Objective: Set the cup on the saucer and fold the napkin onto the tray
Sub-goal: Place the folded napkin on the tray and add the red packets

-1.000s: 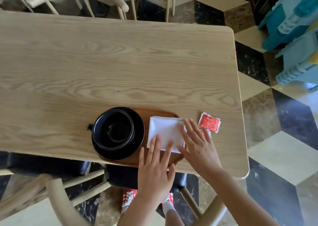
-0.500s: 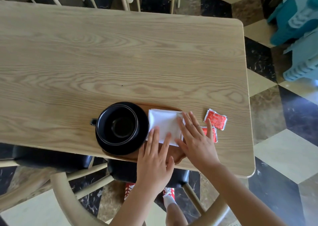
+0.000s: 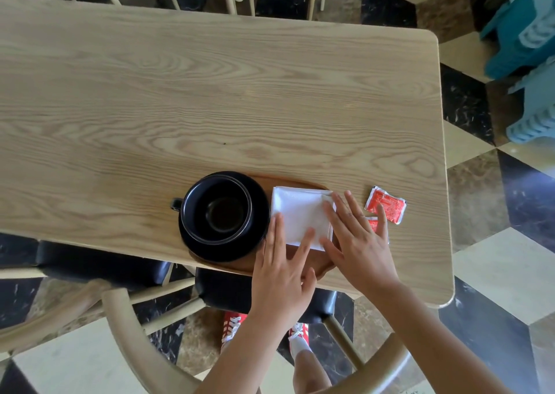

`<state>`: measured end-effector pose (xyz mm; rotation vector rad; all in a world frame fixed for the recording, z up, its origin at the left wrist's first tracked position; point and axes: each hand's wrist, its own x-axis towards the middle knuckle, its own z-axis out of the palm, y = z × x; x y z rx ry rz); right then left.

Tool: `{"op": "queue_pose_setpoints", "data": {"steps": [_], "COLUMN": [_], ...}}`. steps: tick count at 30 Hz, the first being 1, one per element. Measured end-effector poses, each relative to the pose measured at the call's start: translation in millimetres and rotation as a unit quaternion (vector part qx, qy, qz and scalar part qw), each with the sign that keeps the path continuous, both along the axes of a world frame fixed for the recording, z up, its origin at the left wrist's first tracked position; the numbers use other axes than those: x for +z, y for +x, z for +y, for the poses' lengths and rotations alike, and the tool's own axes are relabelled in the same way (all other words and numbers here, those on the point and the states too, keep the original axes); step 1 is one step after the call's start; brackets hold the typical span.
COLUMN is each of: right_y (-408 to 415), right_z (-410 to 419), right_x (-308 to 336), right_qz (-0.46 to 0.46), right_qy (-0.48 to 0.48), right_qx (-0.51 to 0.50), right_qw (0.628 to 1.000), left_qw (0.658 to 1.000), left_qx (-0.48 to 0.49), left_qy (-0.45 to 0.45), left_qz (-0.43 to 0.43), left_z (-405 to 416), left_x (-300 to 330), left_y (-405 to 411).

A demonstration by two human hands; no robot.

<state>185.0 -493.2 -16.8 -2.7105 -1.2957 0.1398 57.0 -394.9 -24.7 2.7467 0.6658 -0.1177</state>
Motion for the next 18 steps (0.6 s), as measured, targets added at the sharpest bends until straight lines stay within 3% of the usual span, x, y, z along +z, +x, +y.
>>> {"op": "queue_pose_setpoints", "data": {"steps": [13,18], "right_y": [1,-1], "right_z": [-4,-5], "right_x": [0,2], "right_qz": [0.003,0.053], "right_qy": [-0.005,0.025], "right_qx": [-0.002,-0.013], "right_qw": [1.0,0.998], "left_qw": [1.0,0.999], "left_qx": [-0.002,-0.002], "left_qy": [-0.015,-0.024], "left_qz": [0.009,0.027], "left_z": [2,-1], "left_x": [0,10], "left_y": [16,13]}}
